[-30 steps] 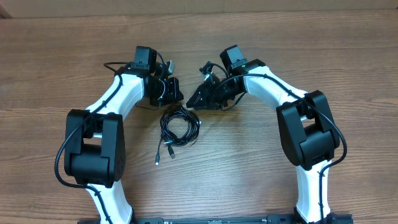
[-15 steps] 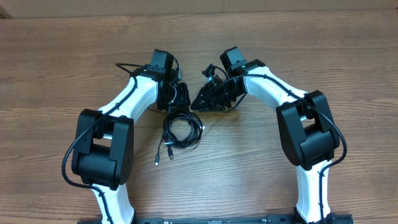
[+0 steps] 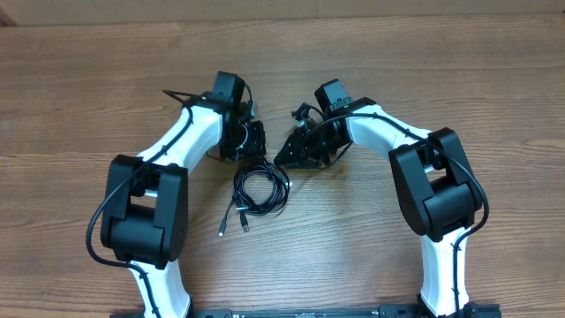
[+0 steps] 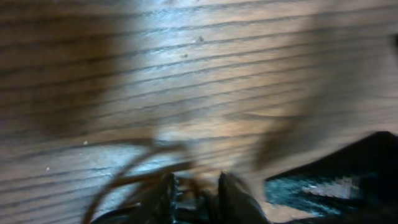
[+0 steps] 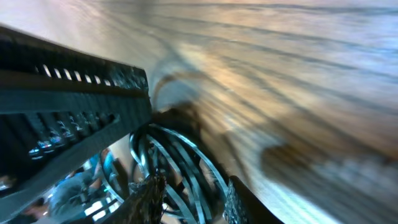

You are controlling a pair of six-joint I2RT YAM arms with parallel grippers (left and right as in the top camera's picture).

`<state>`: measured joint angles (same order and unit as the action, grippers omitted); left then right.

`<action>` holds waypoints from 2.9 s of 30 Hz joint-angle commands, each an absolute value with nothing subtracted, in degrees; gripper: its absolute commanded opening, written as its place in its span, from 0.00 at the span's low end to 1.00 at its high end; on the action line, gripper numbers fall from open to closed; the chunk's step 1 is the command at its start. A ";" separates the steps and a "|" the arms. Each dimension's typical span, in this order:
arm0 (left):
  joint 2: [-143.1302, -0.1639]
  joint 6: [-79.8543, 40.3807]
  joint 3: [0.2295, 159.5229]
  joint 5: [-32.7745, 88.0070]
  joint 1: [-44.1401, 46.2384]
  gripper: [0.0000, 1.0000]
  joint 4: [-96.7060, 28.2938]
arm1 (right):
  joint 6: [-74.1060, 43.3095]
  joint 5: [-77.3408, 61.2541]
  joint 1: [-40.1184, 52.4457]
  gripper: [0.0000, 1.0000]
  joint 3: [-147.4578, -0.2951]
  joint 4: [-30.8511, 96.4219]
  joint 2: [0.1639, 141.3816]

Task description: Untangle cables

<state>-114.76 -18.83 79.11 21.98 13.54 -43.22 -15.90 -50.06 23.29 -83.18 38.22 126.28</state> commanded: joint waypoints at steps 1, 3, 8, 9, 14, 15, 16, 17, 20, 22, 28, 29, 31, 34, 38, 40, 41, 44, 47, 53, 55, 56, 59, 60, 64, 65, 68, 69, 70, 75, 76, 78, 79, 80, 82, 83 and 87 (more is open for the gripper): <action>-113.01 -15.27 85.78 27.90 11.05 0.34 -45.76 | -16.49 -54.72 23.18 0.33 -82.87 37.54 125.54; -112.68 -15.44 88.82 27.40 10.44 0.38 -49.71 | -16.47 -53.78 23.18 0.33 -82.87 37.56 125.54; -112.81 -15.42 90.13 22.26 10.94 0.17 -60.55 | -16.49 -50.06 23.20 0.33 -82.87 37.52 125.54; -112.81 -15.40 89.34 20.95 11.33 0.11 -62.59 | -16.49 -49.95 23.18 0.33 -82.87 37.30 125.54; -112.81 -15.42 81.97 19.49 13.93 0.04 -63.75 | -18.96 -49.32 23.20 0.33 -82.87 34.20 125.54; -112.81 -15.40 80.18 19.46 14.46 0.04 -62.78 | -20.18 -48.84 23.20 0.33 -82.87 33.93 125.54; -112.81 -15.40 78.67 19.46 14.81 0.04 -61.65 | -20.93 -48.86 23.20 0.33 -82.87 33.71 125.54; -112.81 -15.57 77.34 19.51 14.96 0.04 -60.53 | -21.30 -48.90 23.20 0.32 -82.87 33.69 125.54; -112.81 -16.64 73.76 19.46 15.00 0.04 -56.25 | -21.45 -48.90 23.64 0.32 -82.87 33.71 125.54; -112.81 -16.71 71.96 19.20 14.98 0.04 -53.52 | -21.43 -48.90 24.18 0.32 -82.87 33.78 125.54; -112.81 -15.38 69.34 16.91 14.96 0.04 -47.59 | -21.43 -47.51 25.41 0.32 -82.87 33.10 125.54; -112.81 -15.38 69.34 15.77 14.92 0.04 -47.16 | -21.41 -46.78 25.41 0.32 -82.87 32.84 125.54; -112.81 -15.35 69.34 14.31 14.92 0.04 -46.57 | -21.41 -46.50 25.41 0.32 -82.87 32.73 125.54; -112.81 -15.29 69.32 12.91 15.03 0.04 -46.02 | -21.37 -46.50 25.45 0.32 -82.87 33.08 125.54; -112.81 -15.20 69.32 12.93 15.03 0.04 -45.56 | -20.99 -45.52 25.85 0.31 -82.83 33.89 125.54; -112.81 -15.18 69.32 12.93 15.03 0.04 -45.63 | -20.99 -43.62 26.44 0.31 -82.81 34.50 125.54; -112.81 -15.18 69.32 12.93 15.03 0.04 -45.69 | -20.99 -42.48 26.76 0.30 -82.81 34.83 125.54; -112.81 -15.18 69.32 12.93 15.03 0.04 -45.74 | -20.99 -38.11 28.01 0.28 -82.81 35.59 125.54; -112.81 -15.18 69.32 12.93 15.03 0.04 -45.74 | -21.02 -33.56 28.93 0.27 -82.81 35.62 125.54; -112.81 -15.18 69.32 12.91 15.03 0.04 -45.78 | -21.02 -28.75 29.15 0.20 -82.94 36.18 125.54; -112.81 -15.20 69.32 12.91 15.03 0.04 -45.76 | -21.02 -28.75 29.15 0.20 -83.00 37.34 125.47; -112.81 -15.20 69.32 12.91 15.03 0.04 -45.74 | -21.02 -28.75 29.19 0.20 -83.00 37.74 125.47; -112.81 -15.25 69.32 12.91 15.03 0.04 -45.58 | -20.99 -28.58 29.52 0.21 -83.00 38.41 125.47; -112.81 -15.25 69.32 12.93 15.03 0.04 -45.50 | -20.99 -28.27 29.65 0.21 -83.00 38.41 125.47; -112.81 -15.42 69.32 12.93 15.03 0.04 -45.30 | -21.02 -26.89 30.06 0.21 -83.00 38.72 125.47; -112.81 -15.42 69.32 12.93 15.03 0.04 -45.30 | -21.04 -26.63 30.06 0.21 -83.02 38.85 125.47; -112.81 -15.44 69.32 12.93 15.03 0.04 -45.30 | -21.02 -25.98 30.04 0.21 -84.49 41.54 125.47; -112.81 -15.44 69.32 12.93 15.03 0.04 -45.30 | -21.02 -25.02 30.04 0.21 -85.23 42.89 125.47; -112.81 -15.44 69.32 12.93 15.03 0.04 -45.30 | -21.02 -23.09 30.04 0.21 -86.30 44.75 125.47; -112.81 -15.44 69.32 12.93 15.03 0.04 -45.32 | -21.02 -12.71 31.70 0.21 -88.31 48.80 125.47; -112.81 -15.44 69.32 12.93 15.03 0.04 -45.30 | -21.02 -11.55 32.12 0.21 -88.31 48.82 125.47; -112.81 -15.44 69.32 12.93 15.03 0.04 -45.32 | -21.04 -9.28 32.71 0.21 -88.51 48.84 125.47; -112.81 -15.46 69.32 12.93 15.03 0.04 -45.34 | -21.04 -8.25 32.84 0.21 -88.86 49.19 125.47; -112.81 -15.59 69.32 12.91 15.03 0.04 -45.32 | -21.04 -7.44 32.84 0.20 -89.23 49.56 125.47; -112.81 -16.71 69.32 12.29 15.03 0.04 -45.30 | -21.04 -5.08 32.84 0.20 -90.13 50.85 125.47; -112.81 -17.45 69.32 11.38 15.03 0.04 -45.32 | -21.08 -3.51 32.84 0.20 -90.59 51.64 125.47; -112.81 -19.40 69.32 8.99 15.03 0.04 -44.91 | -21.06 2.57 32.84 0.20 -92.01 54.17 125.47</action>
